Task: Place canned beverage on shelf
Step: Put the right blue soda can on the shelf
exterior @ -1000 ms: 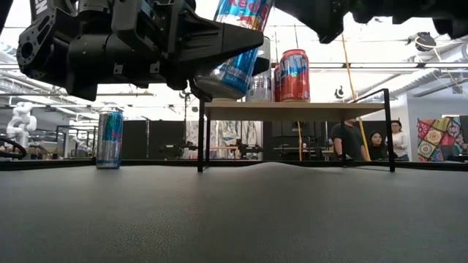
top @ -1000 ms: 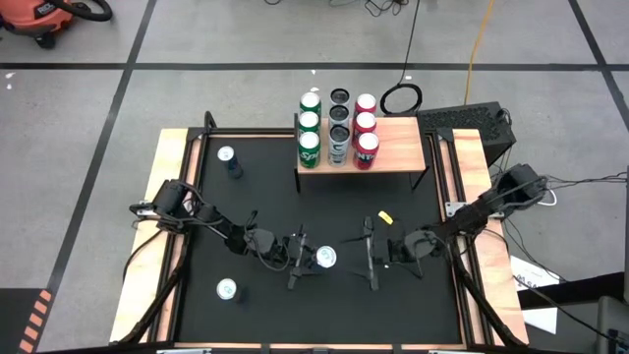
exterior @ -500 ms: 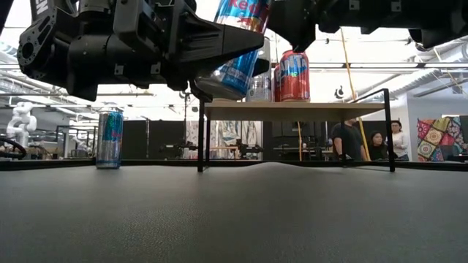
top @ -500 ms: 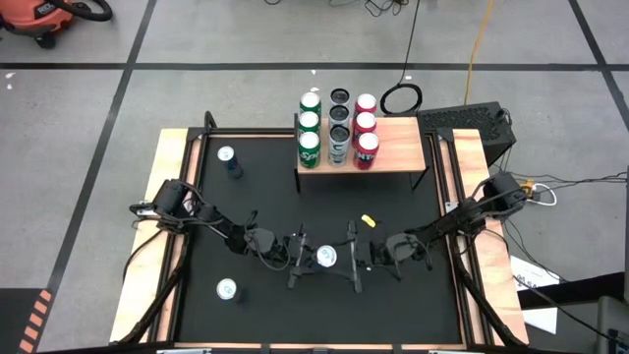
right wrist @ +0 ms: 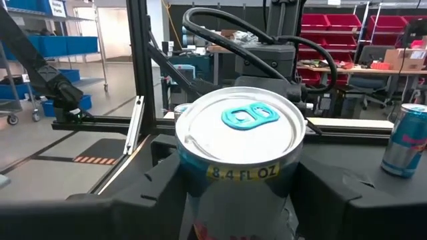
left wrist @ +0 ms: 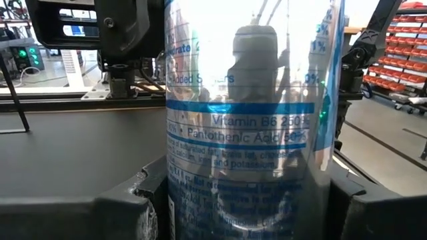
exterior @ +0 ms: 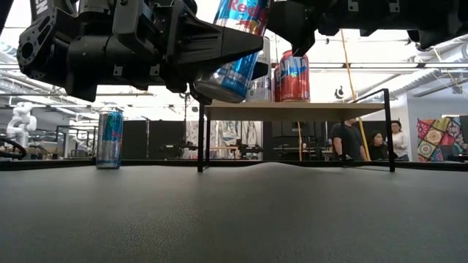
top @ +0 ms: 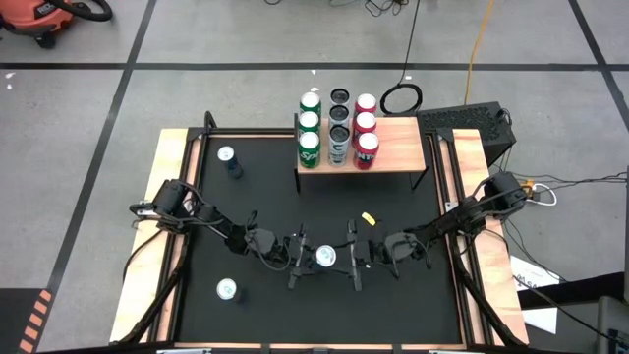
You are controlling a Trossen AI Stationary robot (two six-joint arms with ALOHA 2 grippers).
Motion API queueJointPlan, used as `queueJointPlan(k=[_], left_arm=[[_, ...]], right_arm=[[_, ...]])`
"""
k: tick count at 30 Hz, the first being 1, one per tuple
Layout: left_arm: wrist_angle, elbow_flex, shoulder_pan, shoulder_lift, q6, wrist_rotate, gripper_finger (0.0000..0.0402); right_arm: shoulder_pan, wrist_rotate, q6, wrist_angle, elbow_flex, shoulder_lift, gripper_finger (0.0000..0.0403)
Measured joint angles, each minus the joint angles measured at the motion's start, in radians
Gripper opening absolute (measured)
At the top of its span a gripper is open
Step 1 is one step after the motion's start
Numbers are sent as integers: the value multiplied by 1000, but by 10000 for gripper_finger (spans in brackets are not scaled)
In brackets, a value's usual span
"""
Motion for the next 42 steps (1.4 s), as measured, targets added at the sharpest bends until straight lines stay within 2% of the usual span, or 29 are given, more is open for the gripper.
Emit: queueJointPlan(k=[8,14,22,28,34,38,42], left_arm=[[-30,0,1,0,-1,-15,232],[-35,-6,2,0,-12,-139,260],[-48,-46,0,-9,-18,-206,321],[-52,-54,0,-17,-19,-207,324],[-79,-54,0,-19,-43,-210,324],[-80,-54,0,-20,-43,-210,324],[-80,-54,1,-20,-43,-226,325]], right_arm=[[0,31,22,-13,0,-2,200],[0,107,73,-160,-1,-76,200],[-1,177,152,-515,-2,-278,200],[-2,246,184,-739,-2,-435,203],[-15,281,182,-883,-2,-613,204],[-71,350,176,-1023,-2,-746,204],[-159,351,172,-1114,-2,-865,204]])
